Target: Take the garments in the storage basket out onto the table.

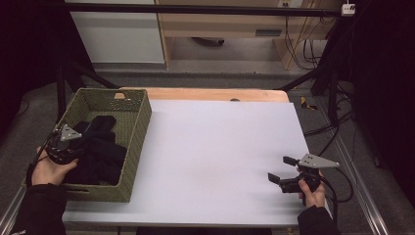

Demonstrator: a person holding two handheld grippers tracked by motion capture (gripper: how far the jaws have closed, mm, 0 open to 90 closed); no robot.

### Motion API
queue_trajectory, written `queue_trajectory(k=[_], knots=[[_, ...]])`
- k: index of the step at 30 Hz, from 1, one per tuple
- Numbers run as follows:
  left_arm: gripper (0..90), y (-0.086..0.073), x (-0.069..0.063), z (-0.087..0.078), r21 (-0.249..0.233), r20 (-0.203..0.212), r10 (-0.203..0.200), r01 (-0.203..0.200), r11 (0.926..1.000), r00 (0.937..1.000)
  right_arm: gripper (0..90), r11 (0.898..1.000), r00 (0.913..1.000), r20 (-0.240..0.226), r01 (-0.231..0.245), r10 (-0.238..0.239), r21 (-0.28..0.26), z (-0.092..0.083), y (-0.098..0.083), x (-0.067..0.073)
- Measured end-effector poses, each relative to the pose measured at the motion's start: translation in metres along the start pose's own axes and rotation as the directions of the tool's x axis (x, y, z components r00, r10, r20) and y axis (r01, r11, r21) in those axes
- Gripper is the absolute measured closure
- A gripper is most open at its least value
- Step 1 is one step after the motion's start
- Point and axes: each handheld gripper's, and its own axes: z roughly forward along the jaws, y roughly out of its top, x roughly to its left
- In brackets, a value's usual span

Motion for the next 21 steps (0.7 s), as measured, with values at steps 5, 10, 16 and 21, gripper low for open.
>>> queue_trajectory(k=[5,10,16,21], knots=[[79.5,0.010,0.001,-0.015,-0.073,-0.044,-0.021,0.017,0.9972,0.9988,3.8,1.000,1.0000,0.002,-0.001,0.001,0.001,-0.001,0.000,0.000],[79.6,0.020,0.000,-0.033,-0.163,-0.066,-0.033,0.022,0.9863,0.9973,3.8,1.000,1.0000,0.002,-0.002,0.002,0.001,-0.001,0.000,0.000],[79.6,0.039,-0.002,-0.057,-0.281,-0.069,-0.073,0.050,0.9585,0.9950,3.8,1.000,1.0000,0.002,-0.002,0.002,0.000,-0.001,0.000,0.000],[79.6,0.049,-0.001,-0.069,-0.344,-0.056,-0.110,0.085,0.9350,0.9923,3.8,1.000,1.0000,0.001,-0.003,0.003,-0.002,-0.001,0.000,0.000]])
